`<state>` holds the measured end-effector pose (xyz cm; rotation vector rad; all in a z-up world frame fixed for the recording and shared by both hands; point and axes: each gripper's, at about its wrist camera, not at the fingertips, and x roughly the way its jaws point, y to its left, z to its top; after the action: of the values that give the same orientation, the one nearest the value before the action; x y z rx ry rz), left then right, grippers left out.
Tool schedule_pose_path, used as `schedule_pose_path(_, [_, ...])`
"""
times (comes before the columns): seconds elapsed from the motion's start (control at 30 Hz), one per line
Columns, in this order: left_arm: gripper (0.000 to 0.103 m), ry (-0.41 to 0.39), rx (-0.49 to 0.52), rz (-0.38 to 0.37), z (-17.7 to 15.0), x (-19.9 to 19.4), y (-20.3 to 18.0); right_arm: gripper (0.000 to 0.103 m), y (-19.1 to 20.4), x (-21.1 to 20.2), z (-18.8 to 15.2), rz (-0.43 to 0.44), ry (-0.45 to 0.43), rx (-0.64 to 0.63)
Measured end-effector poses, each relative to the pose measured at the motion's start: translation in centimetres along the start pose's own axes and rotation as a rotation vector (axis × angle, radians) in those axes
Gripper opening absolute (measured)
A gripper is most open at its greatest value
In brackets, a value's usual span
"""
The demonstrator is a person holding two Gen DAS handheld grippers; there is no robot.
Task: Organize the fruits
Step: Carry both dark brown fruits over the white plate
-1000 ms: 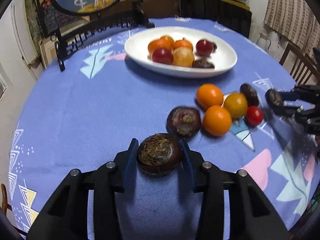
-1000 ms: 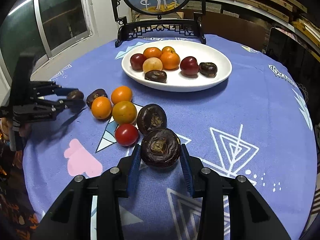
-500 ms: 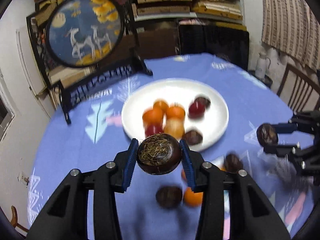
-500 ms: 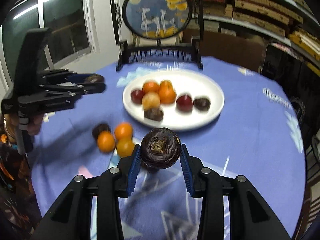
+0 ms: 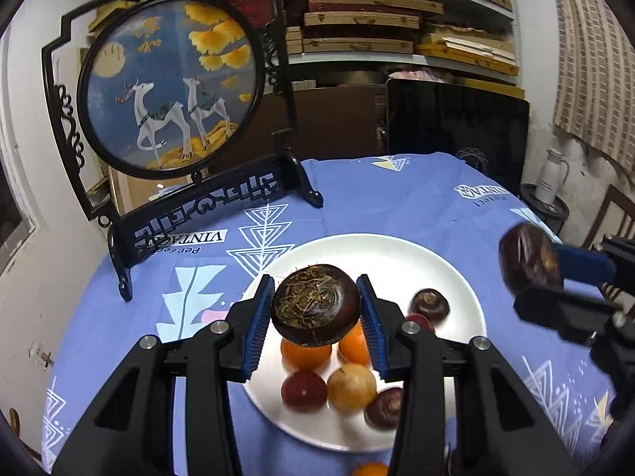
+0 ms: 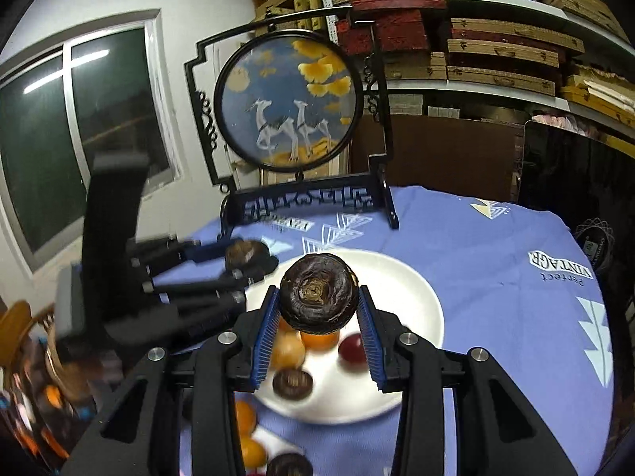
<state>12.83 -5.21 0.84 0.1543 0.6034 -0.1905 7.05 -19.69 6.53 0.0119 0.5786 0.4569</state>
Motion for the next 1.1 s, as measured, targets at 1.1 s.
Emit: schedule_pose_path(1.1, [0.041, 0.066, 0.033, 0.02, -2.3, 4.0, -0.2, 0.04, -1.6, 6.6, -1.7, 0.005, 0.065, 0.073])
